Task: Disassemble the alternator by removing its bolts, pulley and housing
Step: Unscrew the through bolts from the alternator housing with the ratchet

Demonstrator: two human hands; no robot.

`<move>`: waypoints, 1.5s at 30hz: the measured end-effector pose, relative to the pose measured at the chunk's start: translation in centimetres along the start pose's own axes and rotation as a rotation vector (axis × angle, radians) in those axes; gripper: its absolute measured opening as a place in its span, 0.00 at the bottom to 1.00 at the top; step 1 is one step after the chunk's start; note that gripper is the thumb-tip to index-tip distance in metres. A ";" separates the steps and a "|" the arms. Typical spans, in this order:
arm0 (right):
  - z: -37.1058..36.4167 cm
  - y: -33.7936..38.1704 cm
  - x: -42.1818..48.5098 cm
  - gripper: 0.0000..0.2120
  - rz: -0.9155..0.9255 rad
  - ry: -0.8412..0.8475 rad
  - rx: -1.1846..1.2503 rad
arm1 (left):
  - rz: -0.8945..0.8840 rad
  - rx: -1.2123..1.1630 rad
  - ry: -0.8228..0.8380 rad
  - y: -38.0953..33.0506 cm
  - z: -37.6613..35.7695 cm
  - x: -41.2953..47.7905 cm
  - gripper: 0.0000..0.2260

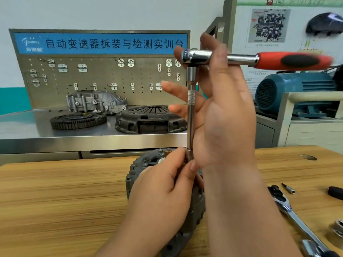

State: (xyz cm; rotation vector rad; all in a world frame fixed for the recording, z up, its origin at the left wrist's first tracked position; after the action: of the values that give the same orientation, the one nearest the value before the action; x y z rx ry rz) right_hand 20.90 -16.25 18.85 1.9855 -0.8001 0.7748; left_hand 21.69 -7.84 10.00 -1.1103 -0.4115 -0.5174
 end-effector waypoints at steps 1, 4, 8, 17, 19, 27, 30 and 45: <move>0.0 0.3 0.0 0.11 0.035 0.008 -0.029 | 0.008 -0.004 0.000 0.0 -0.1 0.1 0.11; -0.4 1.0 0.0 0.11 0.130 0.052 -0.116 | 0.031 -0.011 0.001 0.2 -0.2 0.2 0.09; -0.9 0.3 -0.2 0.13 0.058 0.079 -0.053 | 0.017 -0.063 -0.011 0.1 0.0 0.0 0.13; -0.1 0.1 0.0 0.13 -0.010 0.017 -0.009 | -0.004 -0.014 0.023 0.0 -0.1 0.2 0.10; -0.2 0.5 0.1 0.12 0.074 0.043 -0.055 | 0.019 -0.015 0.026 0.1 -0.1 0.3 0.10; -0.5 0.1 -0.1 0.15 0.007 0.041 -0.021 | 0.005 -0.052 0.009 0.1 -0.1 0.0 0.21; -0.2 -0.2 0.0 0.17 -0.045 0.024 0.001 | -0.010 -0.011 0.009 0.0 0.0 0.0 0.18; -0.6 -0.1 -0.1 0.14 -0.015 0.045 -0.004 | -0.009 -0.064 -0.007 0.0 0.0 -0.1 0.20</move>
State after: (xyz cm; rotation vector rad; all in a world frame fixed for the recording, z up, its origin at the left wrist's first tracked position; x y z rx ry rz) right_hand 20.79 -15.63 18.97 1.9614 -0.7593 0.8054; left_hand 21.66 -7.87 9.93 -1.1731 -0.4090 -0.5383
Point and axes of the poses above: each hand's wrist, its own x-axis towards the middle knuckle, its own z-axis out of the back of the hand, y = z × x, the point moved 6 cm from there along x, towards the middle knuckle, and after that the axes turned 4 degrees about z, right-handed, at the moved point
